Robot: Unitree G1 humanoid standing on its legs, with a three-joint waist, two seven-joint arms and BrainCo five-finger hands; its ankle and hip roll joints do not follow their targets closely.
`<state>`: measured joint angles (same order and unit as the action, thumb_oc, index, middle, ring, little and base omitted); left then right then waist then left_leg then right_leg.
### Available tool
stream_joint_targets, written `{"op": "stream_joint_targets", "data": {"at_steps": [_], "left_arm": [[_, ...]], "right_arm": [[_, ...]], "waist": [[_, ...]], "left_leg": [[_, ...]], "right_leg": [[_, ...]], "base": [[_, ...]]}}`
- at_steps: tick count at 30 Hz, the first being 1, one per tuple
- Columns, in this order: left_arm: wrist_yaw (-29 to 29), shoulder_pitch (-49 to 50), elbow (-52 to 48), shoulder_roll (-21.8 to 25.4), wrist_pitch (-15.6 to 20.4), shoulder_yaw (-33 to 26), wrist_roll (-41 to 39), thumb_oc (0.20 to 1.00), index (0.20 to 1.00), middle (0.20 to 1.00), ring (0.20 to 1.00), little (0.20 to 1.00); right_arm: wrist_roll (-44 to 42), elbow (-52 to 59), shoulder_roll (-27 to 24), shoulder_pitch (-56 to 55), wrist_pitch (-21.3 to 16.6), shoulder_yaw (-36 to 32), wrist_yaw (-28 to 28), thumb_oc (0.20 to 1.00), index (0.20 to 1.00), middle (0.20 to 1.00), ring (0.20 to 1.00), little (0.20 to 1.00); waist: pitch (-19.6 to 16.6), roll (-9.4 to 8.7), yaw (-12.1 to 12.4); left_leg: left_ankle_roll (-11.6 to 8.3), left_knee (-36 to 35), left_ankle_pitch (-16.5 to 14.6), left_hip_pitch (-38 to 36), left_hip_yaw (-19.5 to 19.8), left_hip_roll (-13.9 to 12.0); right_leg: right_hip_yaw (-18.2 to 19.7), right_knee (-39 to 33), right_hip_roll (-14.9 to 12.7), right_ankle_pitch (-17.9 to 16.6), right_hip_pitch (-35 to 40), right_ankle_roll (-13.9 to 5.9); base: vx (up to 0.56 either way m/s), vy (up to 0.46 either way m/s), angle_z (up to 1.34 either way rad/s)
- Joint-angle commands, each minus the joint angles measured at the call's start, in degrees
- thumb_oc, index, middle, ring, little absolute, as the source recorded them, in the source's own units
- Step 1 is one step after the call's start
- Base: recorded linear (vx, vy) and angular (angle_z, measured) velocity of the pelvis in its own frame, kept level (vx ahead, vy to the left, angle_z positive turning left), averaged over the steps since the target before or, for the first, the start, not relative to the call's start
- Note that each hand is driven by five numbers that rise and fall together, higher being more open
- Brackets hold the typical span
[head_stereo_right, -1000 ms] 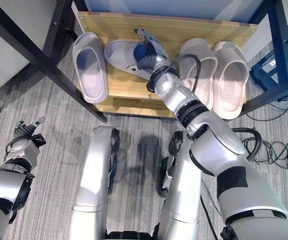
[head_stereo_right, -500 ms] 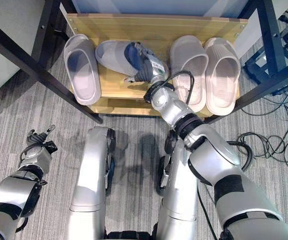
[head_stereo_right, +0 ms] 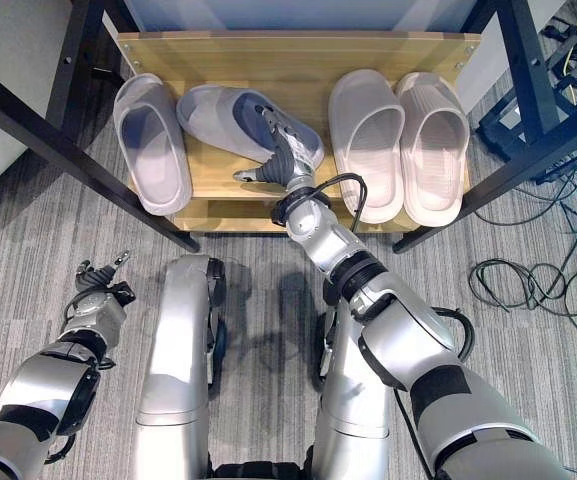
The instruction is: Arrange the slippers neatly on the shoe rack.
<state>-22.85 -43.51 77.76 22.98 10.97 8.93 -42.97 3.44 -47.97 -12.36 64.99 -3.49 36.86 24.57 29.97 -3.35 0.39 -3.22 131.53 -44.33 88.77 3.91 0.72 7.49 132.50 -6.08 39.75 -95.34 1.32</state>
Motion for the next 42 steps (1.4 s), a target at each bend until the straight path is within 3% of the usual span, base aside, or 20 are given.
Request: {"op": "stream_joint_targets", "data": {"at_steps": [1, 12, 16, 22, 29, 34, 42], "left_arm": [[-1.6, -0.4, -1.1, 2.0, 2.5, 1.7, 3.1, 1.000, 1.000, 1.000, 1.000, 1.000], [-3.8, 4.4, -4.0, -0.3, 2.1, -0.2, 5.3, 1.000, 1.000, 1.000, 1.000, 1.000], [-5.2, 5.9, -5.9, -0.9, 2.4, -0.7, 8.4, 1.000, 1.000, 1.000, 1.000, 1.000], [-5.9, 7.6, -6.3, -1.5, 2.9, -0.8, 8.4, 1.000, 1.000, 1.000, 1.000, 1.000], [-6.0, 8.0, -6.5, -1.7, 2.8, -0.6, 8.4, 1.000, 1.000, 1.000, 1.000, 1.000], [-6.5, 10.0, -7.9, -2.8, 2.9, -0.6, 8.8, 1.000, 1.000, 1.000, 1.000, 1.000], [-7.0, 13.4, -10.0, -3.7, 3.0, -0.7, 10.6, 1.000, 1.000, 1.000, 1.000, 1.000]], "right_arm": [[-1.0, 6.4, 1.8, 1.7, -1.8, 0.5, -0.2, 1.000, 1.000, 1.000, 1.000, 1.000], [8.3, 30.3, -0.3, -3.3, -0.6, -2.7, 1.7, 1.000, 1.000, 1.000, 1.000, 1.000], [15.8, 35.4, -4.2, -7.3, 0.5, -6.6, 4.2, 1.000, 1.000, 1.000, 1.000, 1.000], [11.1, 25.4, -5.3, -10.8, 0.7, -9.8, 6.5, 1.000, 1.000, 1.000, 1.000, 1.000], [6.7, 24.4, -3.6, -13.2, -0.6, -9.6, 6.0, 1.000, 1.000, 1.000, 1.000, 1.000], [2.6, 31.3, -1.4, -18.3, -3.4, -8.2, 4.3, 1.000, 1.000, 1.000, 1.000, 1.000], [4.9, 43.4, -1.3, -23.7, -4.6, -6.2, 2.2, 1.000, 1.000, 1.000, 1.000, 1.000]], "waist": [[-0.2, -0.36, 3.5], [-0.2, -0.59, 2.5], [-0.2, -0.59, 1.9], [-0.2, -0.27, 1.9], [-0.2, -0.37, 1.7], [-0.2, -0.56, 1.4], [-0.2, -0.59, 1.2]], "left_leg": [[1.69, -2.3, 1.6, 1.2, 7.4, 3.9], [2.05, -1.9, 1.2, 1.2, 7.1, 3.6], [2.24, -1.8, 1.1, 1.2, 6.9, 3.6], [2.18, -2.1, 1.2, 1.2, 6.8, 3.8], [2.08, -2.3, 1.3, 1.2, 6.8, 3.7], [2.15, -2.4, 1.3, 1.2, 6.5, 3.5], [2.20, -2.3, 1.1, 1.2, 6.4, 3.6]], "right_leg": [[8.9, 5.8, 0.1, 1.6, 5.8, 4.58], [8.9, 5.8, 0.6, 1.5, 5.5, 4.76], [8.7, 6.0, 0.9, 1.6, 5.4, 4.58], [8.6, 6.0, 0.8, 1.3, 5.4, 4.32], [8.7, 5.9, 0.8, 1.3, 5.4, 4.27], [8.7, 5.9, 1.0, 1.1, 5.4, 4.28], [8.7, 5.9, 1.2, 1.1, 5.4, 4.24]], "base": [[0.00, 0.000, 0.00], [0.00, 0.000, 0.00], [0.00, -0.008, -0.03], [0.00, -0.010, -0.02], [0.00, 0.000, 0.00], [0.00, 0.000, 0.00], [0.00, 0.000, 0.00]]}}
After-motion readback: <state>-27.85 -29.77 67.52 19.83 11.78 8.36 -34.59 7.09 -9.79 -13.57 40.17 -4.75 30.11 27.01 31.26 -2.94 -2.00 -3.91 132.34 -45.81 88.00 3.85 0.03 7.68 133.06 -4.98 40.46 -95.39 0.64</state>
